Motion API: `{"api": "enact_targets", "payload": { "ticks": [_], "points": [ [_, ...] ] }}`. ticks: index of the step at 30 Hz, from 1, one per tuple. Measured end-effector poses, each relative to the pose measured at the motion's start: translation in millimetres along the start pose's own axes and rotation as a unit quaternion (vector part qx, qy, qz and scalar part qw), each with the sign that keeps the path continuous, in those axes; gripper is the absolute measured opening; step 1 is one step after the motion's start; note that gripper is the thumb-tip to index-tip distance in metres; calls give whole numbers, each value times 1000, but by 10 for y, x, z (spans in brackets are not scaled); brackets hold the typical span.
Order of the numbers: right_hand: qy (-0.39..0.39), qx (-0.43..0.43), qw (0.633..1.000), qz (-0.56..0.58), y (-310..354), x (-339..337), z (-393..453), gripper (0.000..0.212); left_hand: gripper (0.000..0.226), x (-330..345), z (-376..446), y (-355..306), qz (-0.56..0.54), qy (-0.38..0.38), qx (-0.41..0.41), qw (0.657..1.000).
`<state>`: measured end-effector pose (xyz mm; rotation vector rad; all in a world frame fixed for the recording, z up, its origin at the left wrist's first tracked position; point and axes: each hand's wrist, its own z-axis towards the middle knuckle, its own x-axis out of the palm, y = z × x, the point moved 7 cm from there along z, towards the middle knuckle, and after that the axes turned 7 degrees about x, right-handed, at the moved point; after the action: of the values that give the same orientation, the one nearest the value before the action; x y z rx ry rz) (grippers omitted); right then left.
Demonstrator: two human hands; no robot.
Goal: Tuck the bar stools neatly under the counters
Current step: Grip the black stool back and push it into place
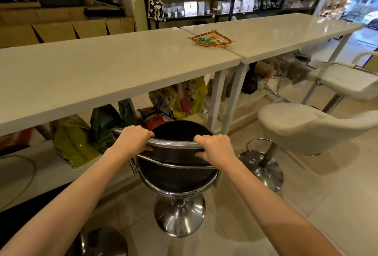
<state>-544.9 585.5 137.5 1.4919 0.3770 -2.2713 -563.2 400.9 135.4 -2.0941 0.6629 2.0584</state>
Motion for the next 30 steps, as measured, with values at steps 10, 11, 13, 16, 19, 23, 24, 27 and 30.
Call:
{"api": "enact_targets", "payload": {
  "ticks": [10, 11, 13, 16, 19, 23, 24, 27, 30],
  "points": [
    [64, -19, 998, 11, -18, 75, 78, 32, 19, -3, 9, 49, 5, -26, 6, 1000],
    [68, -22, 997, 12, -27, 80, 83, 33, 19, -8, 12, 48, 4, -29, 4, 1000],
    [76, -33, 996, 13, -52, 89, 92, 33, 20, 0, 17, 39, 2, -29, 0, 1000],
    [75, -60, 995, 19, -142, 102, 88, 32, 22, 10, 27, -26, 3, -27, -6, 1000],
    [61, -99, 993, 28, -255, 99, 91, 32, 20, 1, 31, -125, 5, -33, -19, 999],
    [45, -147, 987, 46, -424, 104, 105, 35, 23, -33, 18, -279, 14, -33, -55, 998],
    [50, -157, 985, 51, -468, 115, 113, 36, 23, -38, 22, -318, 18, -30, -66, 997],
    [56, -187, 979, 62, -593, 131, 140, 35, 23, -55, 25, -436, 12, -14, -104, 994],
    [74, -215, 971, 70, -699, 151, 166, 36, 22, -83, 35, -557, 4, -14, -139, 990]
  ]
}}
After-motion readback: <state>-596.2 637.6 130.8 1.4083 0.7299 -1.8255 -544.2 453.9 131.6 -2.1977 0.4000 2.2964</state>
